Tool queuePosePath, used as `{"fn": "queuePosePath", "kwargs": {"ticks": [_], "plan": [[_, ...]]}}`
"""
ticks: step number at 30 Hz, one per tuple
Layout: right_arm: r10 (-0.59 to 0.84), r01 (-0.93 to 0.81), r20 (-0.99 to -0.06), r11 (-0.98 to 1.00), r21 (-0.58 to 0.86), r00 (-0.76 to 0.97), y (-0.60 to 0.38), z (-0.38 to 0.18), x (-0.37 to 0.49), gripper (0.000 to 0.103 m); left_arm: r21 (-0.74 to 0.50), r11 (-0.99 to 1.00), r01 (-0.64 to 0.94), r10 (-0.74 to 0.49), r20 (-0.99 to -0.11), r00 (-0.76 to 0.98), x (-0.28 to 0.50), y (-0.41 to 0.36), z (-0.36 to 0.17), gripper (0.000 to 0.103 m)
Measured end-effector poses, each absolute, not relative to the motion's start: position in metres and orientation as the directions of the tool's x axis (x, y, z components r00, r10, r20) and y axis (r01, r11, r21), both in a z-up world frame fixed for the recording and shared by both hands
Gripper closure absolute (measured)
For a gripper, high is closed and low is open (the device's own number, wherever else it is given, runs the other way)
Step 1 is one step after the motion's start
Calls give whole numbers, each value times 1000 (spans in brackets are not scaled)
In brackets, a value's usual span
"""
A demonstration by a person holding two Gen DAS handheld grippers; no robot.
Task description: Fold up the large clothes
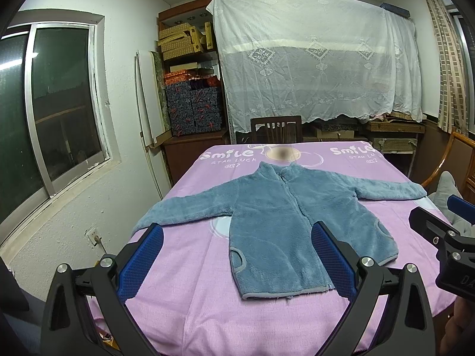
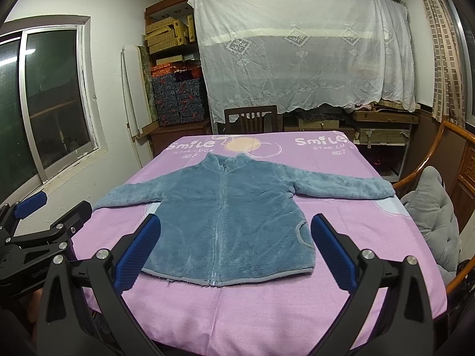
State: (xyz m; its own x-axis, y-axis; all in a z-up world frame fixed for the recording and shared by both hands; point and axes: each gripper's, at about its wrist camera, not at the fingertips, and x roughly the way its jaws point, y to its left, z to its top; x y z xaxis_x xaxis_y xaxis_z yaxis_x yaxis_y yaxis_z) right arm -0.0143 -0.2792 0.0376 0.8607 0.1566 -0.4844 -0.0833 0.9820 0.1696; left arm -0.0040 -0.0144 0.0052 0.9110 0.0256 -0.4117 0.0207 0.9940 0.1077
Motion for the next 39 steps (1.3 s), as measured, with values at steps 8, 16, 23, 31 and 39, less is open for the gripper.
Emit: {"fn": "queuePosePath", "kwargs": {"ticks": [8, 16, 23, 31, 39], "plan": [[166, -90, -495, 981, 174, 853, -277, 34, -11, 4, 107, 994, 19, 28, -415, 909, -5, -11, 4, 3], [171, -92, -495, 980, 179, 852, -278, 32, -11, 4, 108, 994, 20, 27, -415, 909, -5, -12, 2, 3], [169, -90, -495, 980, 178, 852, -278, 31, -11, 4, 109, 994, 20, 28, -417, 908, -5, -12, 3, 3], [167, -89, -495, 980, 178, 853, -278, 31, -10, 4, 109, 994, 20, 27, -417, 909, -6, -13, 2, 3], [170, -91, -496, 980, 180, 852, -279, 31, -11, 4, 109, 994, 19, 28, -418, 908, -6, -13, 2, 3]]}}
